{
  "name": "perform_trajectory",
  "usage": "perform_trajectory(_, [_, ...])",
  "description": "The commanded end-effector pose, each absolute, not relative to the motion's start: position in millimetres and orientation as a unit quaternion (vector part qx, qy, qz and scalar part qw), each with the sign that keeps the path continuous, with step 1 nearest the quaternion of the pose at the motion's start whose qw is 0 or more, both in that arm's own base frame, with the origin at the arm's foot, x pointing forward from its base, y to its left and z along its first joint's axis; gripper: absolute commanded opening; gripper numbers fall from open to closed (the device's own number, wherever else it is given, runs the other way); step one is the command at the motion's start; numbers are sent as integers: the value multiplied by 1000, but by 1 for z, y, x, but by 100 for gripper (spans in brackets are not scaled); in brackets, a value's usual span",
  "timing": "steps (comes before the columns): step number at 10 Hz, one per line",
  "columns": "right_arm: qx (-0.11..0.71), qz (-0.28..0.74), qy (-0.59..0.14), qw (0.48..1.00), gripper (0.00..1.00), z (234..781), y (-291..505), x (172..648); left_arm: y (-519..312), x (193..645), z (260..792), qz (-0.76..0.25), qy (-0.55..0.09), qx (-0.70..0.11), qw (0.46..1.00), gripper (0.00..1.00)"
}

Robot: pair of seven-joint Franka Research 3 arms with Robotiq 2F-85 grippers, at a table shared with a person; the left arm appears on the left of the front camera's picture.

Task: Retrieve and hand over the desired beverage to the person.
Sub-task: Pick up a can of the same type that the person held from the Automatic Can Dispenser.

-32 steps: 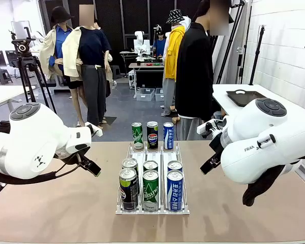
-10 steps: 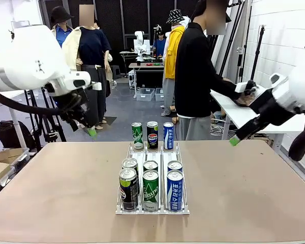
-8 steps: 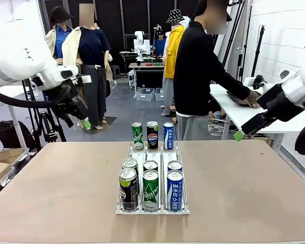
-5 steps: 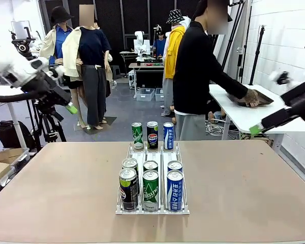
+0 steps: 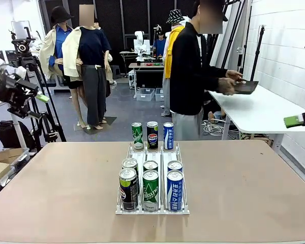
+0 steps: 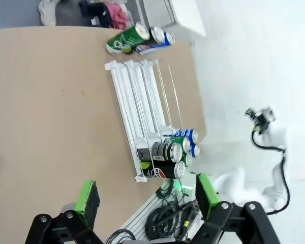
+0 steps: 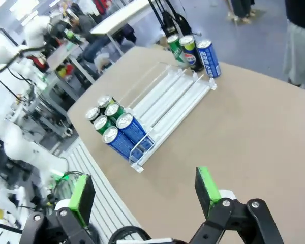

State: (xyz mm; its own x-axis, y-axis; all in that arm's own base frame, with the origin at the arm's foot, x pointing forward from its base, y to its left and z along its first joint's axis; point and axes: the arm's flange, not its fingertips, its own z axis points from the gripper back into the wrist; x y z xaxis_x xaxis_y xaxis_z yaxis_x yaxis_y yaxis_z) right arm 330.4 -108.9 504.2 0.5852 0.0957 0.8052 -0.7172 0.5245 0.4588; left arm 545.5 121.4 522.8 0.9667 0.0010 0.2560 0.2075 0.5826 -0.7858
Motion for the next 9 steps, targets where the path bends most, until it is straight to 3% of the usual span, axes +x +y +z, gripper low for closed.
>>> perform_trajectory(1, [447, 264, -372, 770, 100, 490, -125, 348, 130, 562, 504, -68, -109, -487, 864, 100])
perform_trajectory(5, [440, 280, -392, 758, 100, 477, -140, 345, 186, 559, 470, -46, -138, -557, 817, 100])
perform_trajectory(9, [445, 285, -405, 746, 100, 468, -148, 335, 209, 556, 467, -41, -151, -570, 807, 100])
